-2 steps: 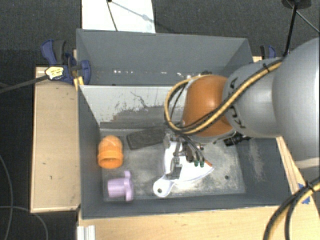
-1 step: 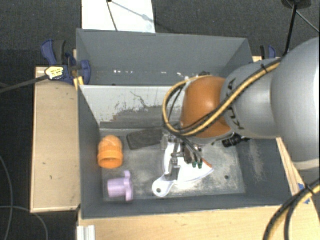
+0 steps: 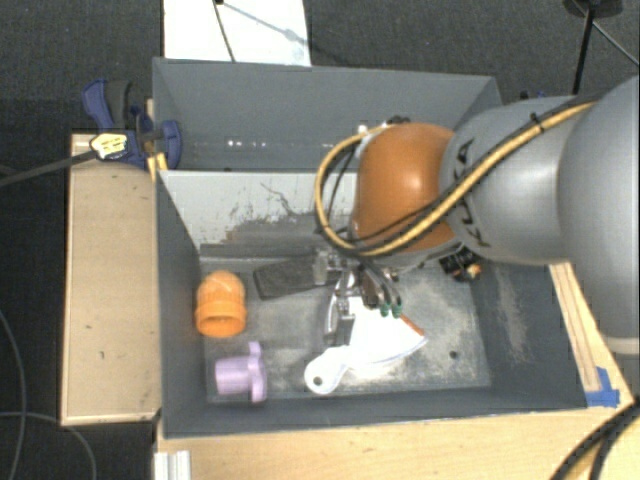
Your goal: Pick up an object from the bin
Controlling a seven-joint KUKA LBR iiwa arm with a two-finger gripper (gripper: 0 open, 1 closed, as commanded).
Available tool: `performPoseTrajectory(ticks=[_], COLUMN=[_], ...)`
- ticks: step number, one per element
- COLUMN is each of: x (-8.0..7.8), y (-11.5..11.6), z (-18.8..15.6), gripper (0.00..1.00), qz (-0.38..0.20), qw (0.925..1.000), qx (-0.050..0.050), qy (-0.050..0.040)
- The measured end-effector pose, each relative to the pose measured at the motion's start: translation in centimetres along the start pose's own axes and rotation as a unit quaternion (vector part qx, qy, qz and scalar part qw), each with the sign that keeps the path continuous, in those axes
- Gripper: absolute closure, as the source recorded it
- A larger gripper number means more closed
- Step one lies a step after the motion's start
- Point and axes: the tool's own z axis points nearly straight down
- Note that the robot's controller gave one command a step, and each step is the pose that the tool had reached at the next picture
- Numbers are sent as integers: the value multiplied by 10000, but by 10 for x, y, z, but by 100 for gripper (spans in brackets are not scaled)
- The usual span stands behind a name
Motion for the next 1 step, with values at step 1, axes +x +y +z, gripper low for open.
performPoseTrajectory(ticks=[1], x=[26], y=[15], z=[-39], gripper=[0], qz=[143], qw=[9999], qx=[-8], qy=[-20])
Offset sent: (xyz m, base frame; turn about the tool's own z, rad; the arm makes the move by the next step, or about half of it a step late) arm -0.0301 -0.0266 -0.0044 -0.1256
